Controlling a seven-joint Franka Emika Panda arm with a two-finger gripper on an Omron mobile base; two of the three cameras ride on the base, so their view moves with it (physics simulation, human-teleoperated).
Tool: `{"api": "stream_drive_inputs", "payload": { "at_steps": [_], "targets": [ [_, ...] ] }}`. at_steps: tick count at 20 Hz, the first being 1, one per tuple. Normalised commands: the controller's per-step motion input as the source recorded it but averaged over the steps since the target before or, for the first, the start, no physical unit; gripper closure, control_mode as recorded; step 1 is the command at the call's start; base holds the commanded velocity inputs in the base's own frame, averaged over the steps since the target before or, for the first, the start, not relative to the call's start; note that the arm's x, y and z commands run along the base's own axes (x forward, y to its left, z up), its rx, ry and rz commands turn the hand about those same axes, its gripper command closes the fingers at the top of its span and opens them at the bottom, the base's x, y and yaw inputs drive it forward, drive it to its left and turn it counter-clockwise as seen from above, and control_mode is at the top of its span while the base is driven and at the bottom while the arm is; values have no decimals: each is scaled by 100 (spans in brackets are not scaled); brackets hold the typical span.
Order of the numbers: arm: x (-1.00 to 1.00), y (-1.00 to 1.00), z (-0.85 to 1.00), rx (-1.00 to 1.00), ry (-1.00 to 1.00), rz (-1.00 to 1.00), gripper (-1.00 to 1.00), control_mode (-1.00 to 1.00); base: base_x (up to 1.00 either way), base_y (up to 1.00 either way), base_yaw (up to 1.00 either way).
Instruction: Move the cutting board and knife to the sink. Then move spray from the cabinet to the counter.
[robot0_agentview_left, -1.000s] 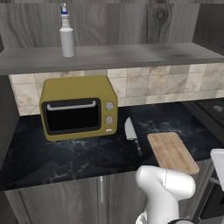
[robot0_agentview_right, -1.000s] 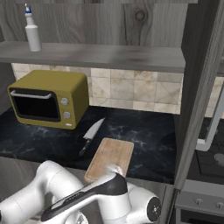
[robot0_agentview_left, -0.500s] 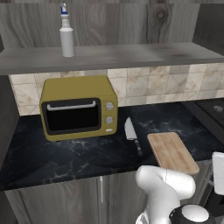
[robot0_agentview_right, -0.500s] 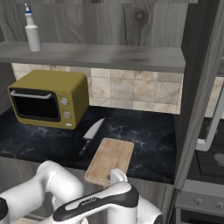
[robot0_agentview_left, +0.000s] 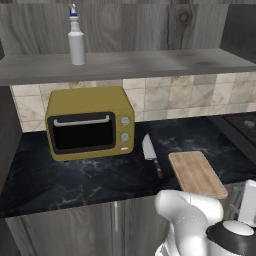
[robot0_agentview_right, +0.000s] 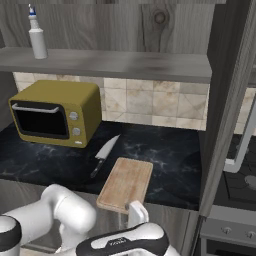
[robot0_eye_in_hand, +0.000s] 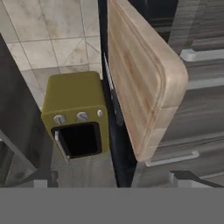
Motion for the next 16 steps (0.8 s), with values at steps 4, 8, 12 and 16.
{"api": "stream_drive_inputs", "payload": {
  "at_steps": [4, 8, 12, 16],
  "targets": [
    [4, -11, -11, 6, -17, 0, -100, -100, 0, 0, 0],
    [2, -19, -1, 6, -9, 0, -100, -100, 0, 0, 0],
    [4, -15, -5, 2, -6, 0, -100, -100, 0, 0, 0],
    [0, -10, -10, 0, -2, 0, -100, -100, 0, 0, 0]
  ]
}}
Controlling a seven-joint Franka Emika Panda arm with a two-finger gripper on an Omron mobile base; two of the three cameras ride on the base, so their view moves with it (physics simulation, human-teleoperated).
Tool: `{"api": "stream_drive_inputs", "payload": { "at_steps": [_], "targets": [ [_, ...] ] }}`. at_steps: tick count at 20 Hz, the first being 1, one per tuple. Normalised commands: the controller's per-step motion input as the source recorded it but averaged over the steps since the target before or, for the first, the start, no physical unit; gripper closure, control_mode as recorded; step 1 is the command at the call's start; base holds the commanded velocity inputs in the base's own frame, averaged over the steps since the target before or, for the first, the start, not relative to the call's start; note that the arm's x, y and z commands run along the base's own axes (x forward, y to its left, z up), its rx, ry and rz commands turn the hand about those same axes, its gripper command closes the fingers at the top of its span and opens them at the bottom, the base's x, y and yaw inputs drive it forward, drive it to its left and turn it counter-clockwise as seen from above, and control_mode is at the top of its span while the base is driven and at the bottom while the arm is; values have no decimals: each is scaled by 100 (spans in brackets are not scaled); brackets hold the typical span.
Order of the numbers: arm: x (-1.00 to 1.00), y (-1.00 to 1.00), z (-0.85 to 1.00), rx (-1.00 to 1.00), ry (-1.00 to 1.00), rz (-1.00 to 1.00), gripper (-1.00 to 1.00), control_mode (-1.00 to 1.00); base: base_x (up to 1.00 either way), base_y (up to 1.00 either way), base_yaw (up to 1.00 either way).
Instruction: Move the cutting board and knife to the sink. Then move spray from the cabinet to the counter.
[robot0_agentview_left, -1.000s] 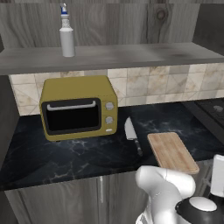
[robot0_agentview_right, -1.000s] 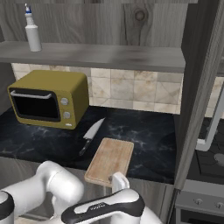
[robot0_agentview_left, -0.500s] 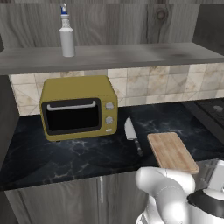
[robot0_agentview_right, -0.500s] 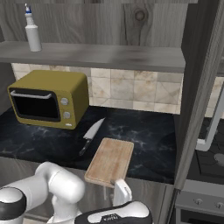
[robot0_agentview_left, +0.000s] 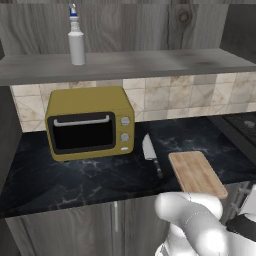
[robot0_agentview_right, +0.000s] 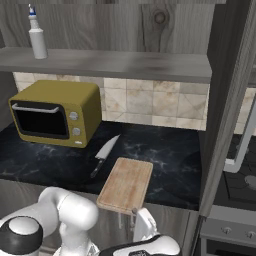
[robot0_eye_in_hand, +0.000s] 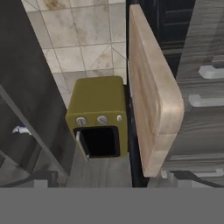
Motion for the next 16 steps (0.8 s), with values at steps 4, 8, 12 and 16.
{"api": "stream_drive_inputs", "payload": {
  "at_steps": [4, 8, 12, 16],
  "targets": [
    [4, 0, -15, 0, 0, 0, -100, -100, 0, 0, 0],
    [16, 0, -16, 0, 0, 0, -100, -100, 0, 0, 0],
    [24, 0, -8, 2, 0, 0, -100, -100, 0, 0, 0],
    [25, 0, -7, 1, 0, 0, -100, -100, 0, 0, 0]
  ]
}}
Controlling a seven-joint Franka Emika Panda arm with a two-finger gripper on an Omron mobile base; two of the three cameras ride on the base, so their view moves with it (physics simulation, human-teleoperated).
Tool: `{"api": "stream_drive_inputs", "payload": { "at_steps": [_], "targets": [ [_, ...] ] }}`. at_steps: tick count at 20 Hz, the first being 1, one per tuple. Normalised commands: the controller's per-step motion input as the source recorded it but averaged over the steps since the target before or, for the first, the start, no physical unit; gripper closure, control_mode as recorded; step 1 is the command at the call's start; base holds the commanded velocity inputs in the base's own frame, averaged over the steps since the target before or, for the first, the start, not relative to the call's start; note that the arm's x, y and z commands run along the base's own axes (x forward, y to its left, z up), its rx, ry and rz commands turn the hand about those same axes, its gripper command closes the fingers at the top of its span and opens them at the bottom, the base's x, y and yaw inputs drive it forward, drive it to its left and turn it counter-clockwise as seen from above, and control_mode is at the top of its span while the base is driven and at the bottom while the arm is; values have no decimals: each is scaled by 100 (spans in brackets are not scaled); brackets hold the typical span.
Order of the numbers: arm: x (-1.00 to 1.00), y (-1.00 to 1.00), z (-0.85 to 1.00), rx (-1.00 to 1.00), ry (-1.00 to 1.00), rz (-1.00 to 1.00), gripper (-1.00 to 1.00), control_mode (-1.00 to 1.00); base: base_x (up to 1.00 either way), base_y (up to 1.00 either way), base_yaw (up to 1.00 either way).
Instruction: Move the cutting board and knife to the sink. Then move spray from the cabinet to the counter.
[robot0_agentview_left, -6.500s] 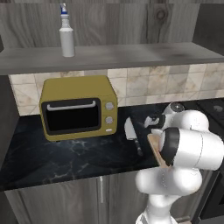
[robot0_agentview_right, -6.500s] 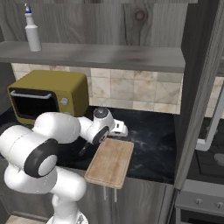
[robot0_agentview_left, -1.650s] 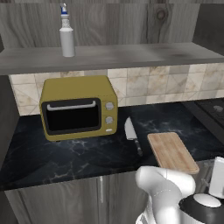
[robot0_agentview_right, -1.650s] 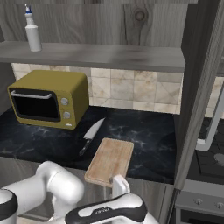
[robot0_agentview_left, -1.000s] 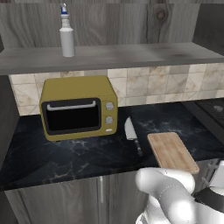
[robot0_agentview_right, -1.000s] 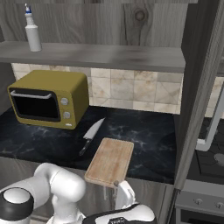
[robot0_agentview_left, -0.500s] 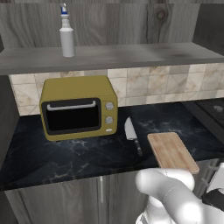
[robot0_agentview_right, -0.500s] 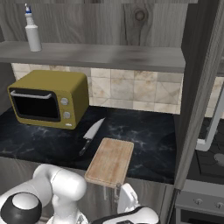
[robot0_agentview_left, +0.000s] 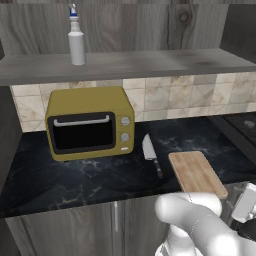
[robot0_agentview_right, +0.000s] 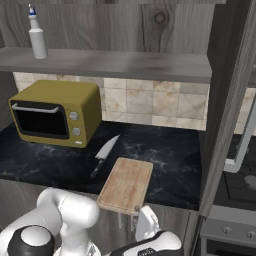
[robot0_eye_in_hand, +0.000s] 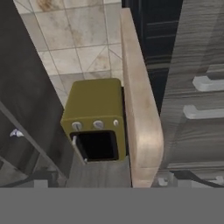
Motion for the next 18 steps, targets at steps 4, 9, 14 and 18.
{"api": "stream_drive_inputs", "payload": {
  "at_steps": [4, 9, 14, 18],
  "targets": [
    [25, 0, -14, 0, 0, 0, -100, -100, 0, 0, 0],
    [20, 0, -14, 0, -1, 0, -100, -100, 0, 0, 0],
    [20, 0, -11, 0, -1, 0, -100, -100, 0, 0, 0],
    [22, 0, -13, 0, 0, 0, -100, -100, 0, 0, 0]
  ]
}}
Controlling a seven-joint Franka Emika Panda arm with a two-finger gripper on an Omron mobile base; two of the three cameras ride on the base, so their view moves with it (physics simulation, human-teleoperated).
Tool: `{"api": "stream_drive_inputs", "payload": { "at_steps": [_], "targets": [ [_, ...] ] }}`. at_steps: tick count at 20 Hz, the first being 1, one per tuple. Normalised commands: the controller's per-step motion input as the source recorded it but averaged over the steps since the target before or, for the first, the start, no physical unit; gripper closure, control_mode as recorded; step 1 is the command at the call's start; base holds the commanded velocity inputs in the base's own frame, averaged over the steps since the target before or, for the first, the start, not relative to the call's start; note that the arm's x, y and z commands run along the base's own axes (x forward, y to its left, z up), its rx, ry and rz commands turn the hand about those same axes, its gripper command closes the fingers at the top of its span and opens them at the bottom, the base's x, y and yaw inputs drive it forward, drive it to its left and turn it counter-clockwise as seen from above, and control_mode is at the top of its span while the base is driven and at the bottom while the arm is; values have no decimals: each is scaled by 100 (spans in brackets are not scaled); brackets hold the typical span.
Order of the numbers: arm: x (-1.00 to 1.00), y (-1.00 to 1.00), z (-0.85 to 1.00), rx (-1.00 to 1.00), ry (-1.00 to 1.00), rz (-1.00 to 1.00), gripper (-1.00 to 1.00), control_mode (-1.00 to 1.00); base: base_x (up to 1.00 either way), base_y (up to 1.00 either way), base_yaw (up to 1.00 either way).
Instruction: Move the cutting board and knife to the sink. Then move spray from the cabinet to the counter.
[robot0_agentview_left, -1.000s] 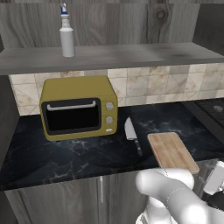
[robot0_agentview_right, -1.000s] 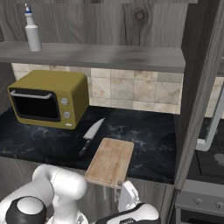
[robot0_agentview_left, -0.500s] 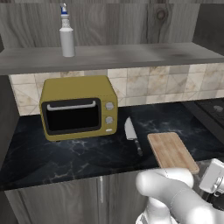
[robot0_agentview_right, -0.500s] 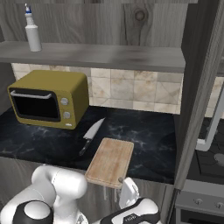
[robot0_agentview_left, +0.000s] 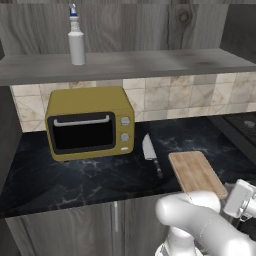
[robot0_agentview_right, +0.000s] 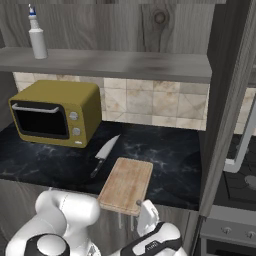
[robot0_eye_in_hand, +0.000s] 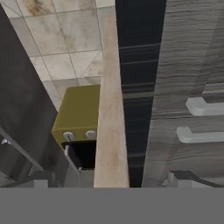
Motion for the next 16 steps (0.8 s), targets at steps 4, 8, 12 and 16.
{"api": "stream_drive_inputs", "payload": {
  "at_steps": [4, 8, 12, 16],
  "targets": [
    [18, 0, -15, 0, 0, 0, -100, -100, 0, 0, 0],
    [4, 1, -12, 0, -1, 0, -100, -100, 0, 0, 0],
    [0, 3, -4, 0, -7, 0, -100, -100, 0, 0, 0],
    [0, 6, -2, 0, -7, 0, -100, -100, 0, 0, 0]
  ]
}}
